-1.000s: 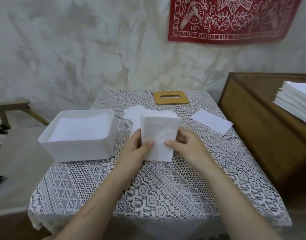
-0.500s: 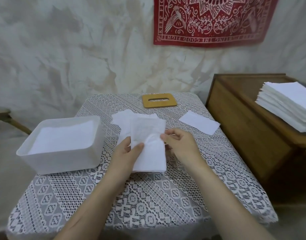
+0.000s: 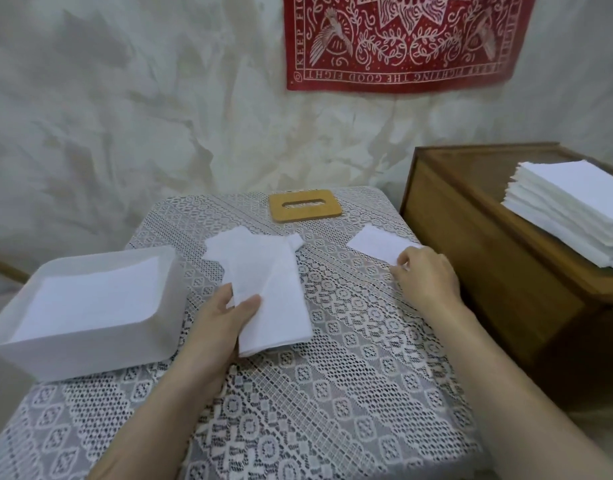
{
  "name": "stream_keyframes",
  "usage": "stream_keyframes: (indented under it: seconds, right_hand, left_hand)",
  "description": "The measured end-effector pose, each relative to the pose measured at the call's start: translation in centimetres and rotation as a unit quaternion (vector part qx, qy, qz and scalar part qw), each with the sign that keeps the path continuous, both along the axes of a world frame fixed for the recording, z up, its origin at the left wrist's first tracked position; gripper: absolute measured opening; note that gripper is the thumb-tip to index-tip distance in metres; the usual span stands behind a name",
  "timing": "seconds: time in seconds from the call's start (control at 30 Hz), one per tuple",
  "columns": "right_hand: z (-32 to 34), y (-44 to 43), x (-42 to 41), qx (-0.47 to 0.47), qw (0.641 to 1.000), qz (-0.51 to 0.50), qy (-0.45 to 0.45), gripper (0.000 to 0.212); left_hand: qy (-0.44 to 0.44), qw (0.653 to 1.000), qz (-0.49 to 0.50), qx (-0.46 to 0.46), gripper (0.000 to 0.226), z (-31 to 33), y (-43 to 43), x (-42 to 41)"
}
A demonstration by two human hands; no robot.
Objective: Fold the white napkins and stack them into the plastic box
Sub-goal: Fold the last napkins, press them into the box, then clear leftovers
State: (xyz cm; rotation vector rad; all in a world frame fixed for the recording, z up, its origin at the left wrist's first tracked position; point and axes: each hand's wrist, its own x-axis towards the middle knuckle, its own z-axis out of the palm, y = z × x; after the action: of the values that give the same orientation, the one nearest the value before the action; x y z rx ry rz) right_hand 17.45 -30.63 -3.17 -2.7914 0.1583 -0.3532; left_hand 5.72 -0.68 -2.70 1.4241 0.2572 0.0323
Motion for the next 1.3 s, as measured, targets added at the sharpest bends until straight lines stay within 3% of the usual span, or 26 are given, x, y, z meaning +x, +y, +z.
stream_keyframes:
  seconds: [0.43,0.6,0.93,1.2,1.3]
  right_hand:
    - [0.3,-0.3,-0.8,-0.016,0.999,-0.012,-0.039,0.017]
    - [1.7,1.0,-2.0,-0.009,0.998,0.028,-0.063,0.013]
    - [4.5,7.8,-7.8,0.016,0.983,0.184,0.018,0.02]
    - [3.0,9.9,-11.6,0.091,0.969,0.218,0.074,0.021]
    - [2.6,9.8,-11.4,0.116,0.972,0.19,0.069,0.03]
  left_hand:
    - [0.005,1.0,-0.011,0.005,0.028,0.3,0.2,-0.6]
    - [0.005,1.0,-0.01,-0.001,0.028,0.4,0.4,-0.8]
    - [0.009,1.0,-0.004,0.012,0.027,0.8,1.1,-2.4]
    - [0.009,1.0,0.016,0.022,0.023,1.0,1.5,-4.0]
    - [0.004,1.0,0.016,0.019,0.029,1.2,1.5,-4.5]
